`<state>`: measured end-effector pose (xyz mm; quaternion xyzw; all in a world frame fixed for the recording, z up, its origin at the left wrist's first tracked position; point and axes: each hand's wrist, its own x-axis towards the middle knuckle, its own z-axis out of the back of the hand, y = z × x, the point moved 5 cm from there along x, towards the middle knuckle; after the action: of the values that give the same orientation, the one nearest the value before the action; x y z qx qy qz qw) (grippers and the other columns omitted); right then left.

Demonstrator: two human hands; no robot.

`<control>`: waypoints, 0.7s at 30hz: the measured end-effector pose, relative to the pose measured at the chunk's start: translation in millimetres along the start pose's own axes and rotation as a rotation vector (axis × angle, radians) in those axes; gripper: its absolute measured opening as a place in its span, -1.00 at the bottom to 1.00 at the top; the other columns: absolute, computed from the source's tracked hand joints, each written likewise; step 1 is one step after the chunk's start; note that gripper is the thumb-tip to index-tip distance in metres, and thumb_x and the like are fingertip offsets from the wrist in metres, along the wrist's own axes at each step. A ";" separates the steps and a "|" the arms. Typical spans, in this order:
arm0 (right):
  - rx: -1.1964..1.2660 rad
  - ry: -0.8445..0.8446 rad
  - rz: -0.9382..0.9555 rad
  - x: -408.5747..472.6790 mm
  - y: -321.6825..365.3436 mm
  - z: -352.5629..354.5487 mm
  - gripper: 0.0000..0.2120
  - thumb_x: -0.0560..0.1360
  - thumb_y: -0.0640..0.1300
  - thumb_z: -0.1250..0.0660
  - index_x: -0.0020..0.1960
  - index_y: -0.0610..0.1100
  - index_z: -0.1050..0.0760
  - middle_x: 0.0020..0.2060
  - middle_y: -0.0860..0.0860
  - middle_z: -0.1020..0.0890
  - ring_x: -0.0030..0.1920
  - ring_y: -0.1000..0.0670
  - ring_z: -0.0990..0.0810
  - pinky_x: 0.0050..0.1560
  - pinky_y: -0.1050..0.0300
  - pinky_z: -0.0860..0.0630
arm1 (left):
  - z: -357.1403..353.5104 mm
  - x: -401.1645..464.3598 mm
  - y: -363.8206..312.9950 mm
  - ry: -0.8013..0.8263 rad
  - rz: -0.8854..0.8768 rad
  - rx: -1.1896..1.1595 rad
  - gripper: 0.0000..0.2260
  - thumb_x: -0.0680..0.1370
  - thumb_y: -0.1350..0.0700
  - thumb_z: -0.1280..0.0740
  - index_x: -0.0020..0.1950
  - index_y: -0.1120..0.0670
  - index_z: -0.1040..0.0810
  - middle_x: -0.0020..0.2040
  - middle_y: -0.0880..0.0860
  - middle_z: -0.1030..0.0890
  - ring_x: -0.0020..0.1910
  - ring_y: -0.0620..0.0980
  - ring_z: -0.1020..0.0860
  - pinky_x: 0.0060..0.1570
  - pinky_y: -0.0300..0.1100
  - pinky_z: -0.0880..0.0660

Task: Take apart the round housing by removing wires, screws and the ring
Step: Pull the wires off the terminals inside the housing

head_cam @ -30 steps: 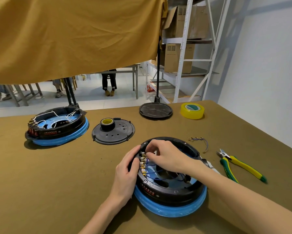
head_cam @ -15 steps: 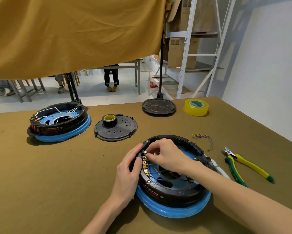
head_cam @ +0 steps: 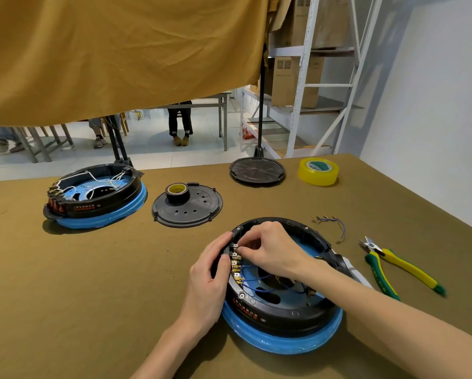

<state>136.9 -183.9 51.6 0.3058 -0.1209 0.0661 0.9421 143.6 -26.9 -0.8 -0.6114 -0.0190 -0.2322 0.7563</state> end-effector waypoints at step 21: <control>-0.009 -0.030 -0.066 -0.8 -6.4 1.1 -0.91 0.49 -0.03 -0.46 -0.08 0.00 -0.73 -0.25 0.13 -0.67 -0.21 0.16 -0.61 -0.18 0.26 -0.54 | -0.2 0.9 -3.8 -0.005 -0.019 0.009 -0.59 0.65 0.00 -0.17 0.50 -0.05 -0.46 0.42 -0.18 -0.52 0.44 -0.28 -0.42 0.47 -0.13 -0.39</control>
<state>137.2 -189.8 48.7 0.3062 -0.1253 0.0296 0.9432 142.9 -27.9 2.9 -0.6082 -0.0279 -0.2377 0.7568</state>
